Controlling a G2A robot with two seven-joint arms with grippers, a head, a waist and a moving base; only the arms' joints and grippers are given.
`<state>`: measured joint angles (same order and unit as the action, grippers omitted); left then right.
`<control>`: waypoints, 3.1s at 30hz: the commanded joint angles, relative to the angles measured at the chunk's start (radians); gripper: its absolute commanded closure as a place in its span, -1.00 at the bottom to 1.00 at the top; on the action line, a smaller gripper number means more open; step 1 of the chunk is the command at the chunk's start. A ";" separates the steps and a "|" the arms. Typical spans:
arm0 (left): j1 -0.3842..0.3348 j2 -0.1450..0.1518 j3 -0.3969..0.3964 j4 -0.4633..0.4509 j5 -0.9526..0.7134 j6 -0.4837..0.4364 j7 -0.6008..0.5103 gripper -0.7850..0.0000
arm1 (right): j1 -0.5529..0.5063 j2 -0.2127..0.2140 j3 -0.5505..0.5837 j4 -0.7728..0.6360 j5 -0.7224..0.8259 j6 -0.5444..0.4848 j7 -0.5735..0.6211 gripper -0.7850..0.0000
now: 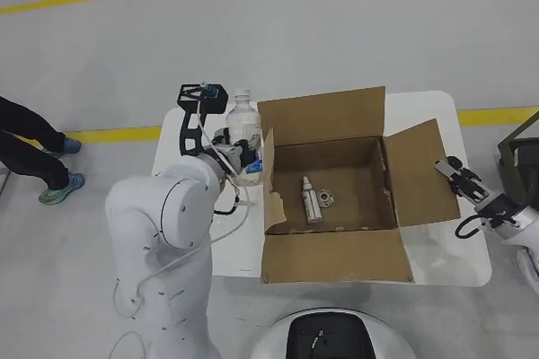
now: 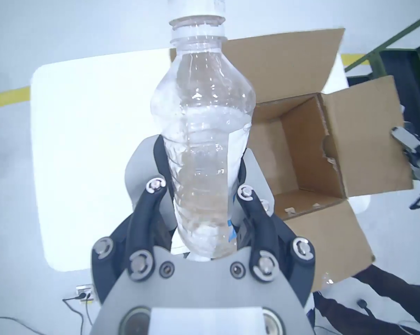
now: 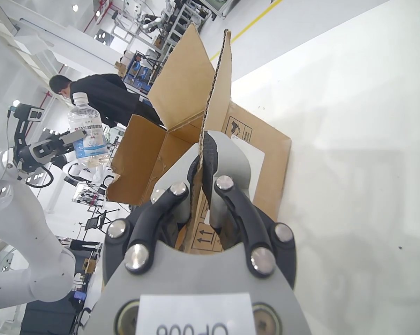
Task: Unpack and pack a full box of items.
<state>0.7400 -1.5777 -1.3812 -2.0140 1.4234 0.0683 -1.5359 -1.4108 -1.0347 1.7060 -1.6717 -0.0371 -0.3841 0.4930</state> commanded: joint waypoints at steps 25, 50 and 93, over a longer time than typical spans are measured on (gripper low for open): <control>0.071 0.023 -0.100 -0.015 0.059 -0.030 0.018 1.00 | -0.097 0.004 0.172 -0.252 -0.091 -0.097 -0.133 -0.16; 0.279 0.063 -0.169 0.218 0.081 -0.231 0.108 1.00 | -0.048 0.006 -0.016 -0.344 -0.567 -0.051 -0.040 1.00; 0.245 0.090 -0.122 0.494 0.101 -0.276 0.248 -1.00 | 0.288 -0.042 -0.489 -0.321 -0.841 0.391 0.217 1.00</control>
<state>0.9750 -1.4896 -1.5027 -1.5077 1.5157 -0.2091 -1.3197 -1.1224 -1.0764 1.2168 -1.9927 -0.8782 0.0071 0.7101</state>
